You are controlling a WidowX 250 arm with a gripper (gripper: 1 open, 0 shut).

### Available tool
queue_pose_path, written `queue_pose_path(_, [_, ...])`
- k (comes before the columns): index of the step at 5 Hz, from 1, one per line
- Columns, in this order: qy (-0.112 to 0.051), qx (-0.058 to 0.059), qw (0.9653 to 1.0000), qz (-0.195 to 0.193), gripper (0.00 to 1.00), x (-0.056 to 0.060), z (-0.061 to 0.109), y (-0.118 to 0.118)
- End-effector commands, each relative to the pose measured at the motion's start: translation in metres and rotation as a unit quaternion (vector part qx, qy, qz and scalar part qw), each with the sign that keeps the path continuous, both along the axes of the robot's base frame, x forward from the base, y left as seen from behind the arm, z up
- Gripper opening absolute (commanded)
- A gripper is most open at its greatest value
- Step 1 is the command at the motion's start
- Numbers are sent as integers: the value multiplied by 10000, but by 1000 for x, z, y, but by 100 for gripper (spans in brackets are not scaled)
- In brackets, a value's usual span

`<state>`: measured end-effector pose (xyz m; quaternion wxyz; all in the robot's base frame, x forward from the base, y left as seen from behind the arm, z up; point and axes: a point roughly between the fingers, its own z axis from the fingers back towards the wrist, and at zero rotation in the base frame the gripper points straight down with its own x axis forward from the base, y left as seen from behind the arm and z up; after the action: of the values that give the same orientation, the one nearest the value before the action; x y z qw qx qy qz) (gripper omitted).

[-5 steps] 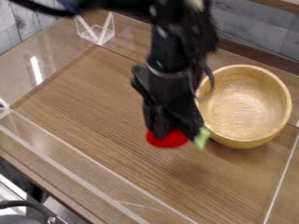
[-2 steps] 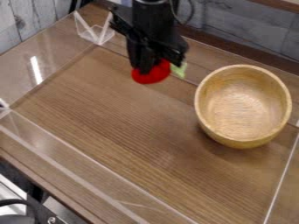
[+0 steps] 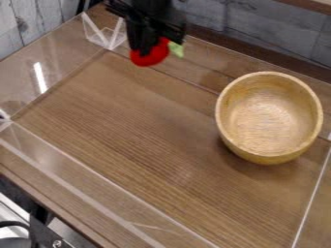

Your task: Move the red fruit to the left

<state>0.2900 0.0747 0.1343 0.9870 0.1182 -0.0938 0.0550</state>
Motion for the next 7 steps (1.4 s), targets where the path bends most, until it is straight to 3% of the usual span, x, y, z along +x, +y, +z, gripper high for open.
queue_pose_path(1, [-319,90,9994,-24,0,19,19,11])
queue_pose_path(3, [-309,37,9995,-103,0,25,3,-19])
queue_pose_path(5, [-360,31,9993,-57,0,39,19,-29])
queue_pose_path(7, [-347,51,9993,156,0,38,18,-41])
